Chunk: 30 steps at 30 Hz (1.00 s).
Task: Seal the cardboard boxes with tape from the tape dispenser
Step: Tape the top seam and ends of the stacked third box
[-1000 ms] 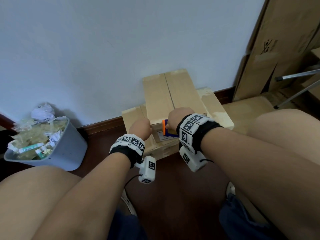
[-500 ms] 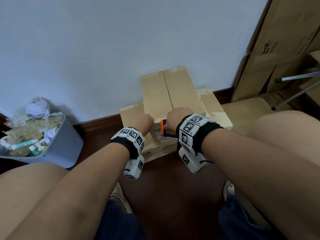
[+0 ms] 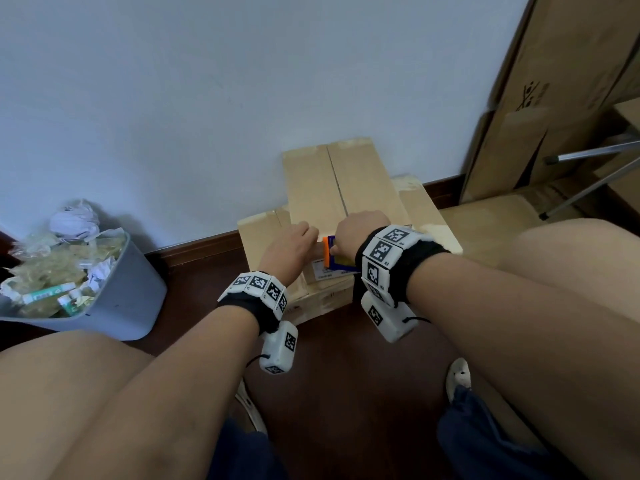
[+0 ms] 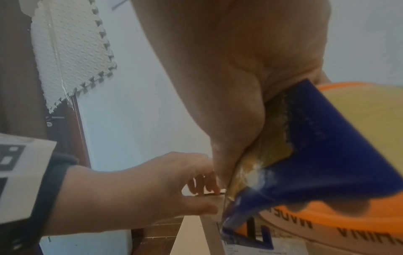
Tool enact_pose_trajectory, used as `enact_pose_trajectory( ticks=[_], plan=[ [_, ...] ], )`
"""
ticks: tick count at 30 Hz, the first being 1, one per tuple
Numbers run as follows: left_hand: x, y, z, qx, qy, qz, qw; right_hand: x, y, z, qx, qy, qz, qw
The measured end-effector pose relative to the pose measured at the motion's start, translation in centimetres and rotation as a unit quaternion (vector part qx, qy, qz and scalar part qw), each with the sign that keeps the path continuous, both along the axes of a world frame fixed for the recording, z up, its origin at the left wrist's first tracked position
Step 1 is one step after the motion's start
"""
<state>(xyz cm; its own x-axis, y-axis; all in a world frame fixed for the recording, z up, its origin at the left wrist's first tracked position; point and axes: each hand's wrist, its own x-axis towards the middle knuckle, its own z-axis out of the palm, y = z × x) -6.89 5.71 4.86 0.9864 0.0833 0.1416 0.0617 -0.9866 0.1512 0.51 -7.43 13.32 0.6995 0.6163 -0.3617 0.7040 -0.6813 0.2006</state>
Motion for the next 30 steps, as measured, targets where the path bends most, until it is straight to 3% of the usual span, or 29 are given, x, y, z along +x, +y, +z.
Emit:
enact_pose_trajectory(
  ticks=[4,12,30],
  plan=[
    [0.8,-0.5,-0.3,-0.02,-0.045,0.002,0.999,0.2,-0.6,0.0,-0.005,-0.012,0.006,1.0],
    [0.8,-0.3,-0.6,-0.017,-0.024,0.027,0.999,1.9,-2.5,0.3,0.023,0.05,-0.042,0.998],
    [0.0,0.6,-0.6,-0.056,-0.02,0.041,0.997,3.0,-4.1,-1.1,0.043,0.04,-0.005,0.998]
  ],
)
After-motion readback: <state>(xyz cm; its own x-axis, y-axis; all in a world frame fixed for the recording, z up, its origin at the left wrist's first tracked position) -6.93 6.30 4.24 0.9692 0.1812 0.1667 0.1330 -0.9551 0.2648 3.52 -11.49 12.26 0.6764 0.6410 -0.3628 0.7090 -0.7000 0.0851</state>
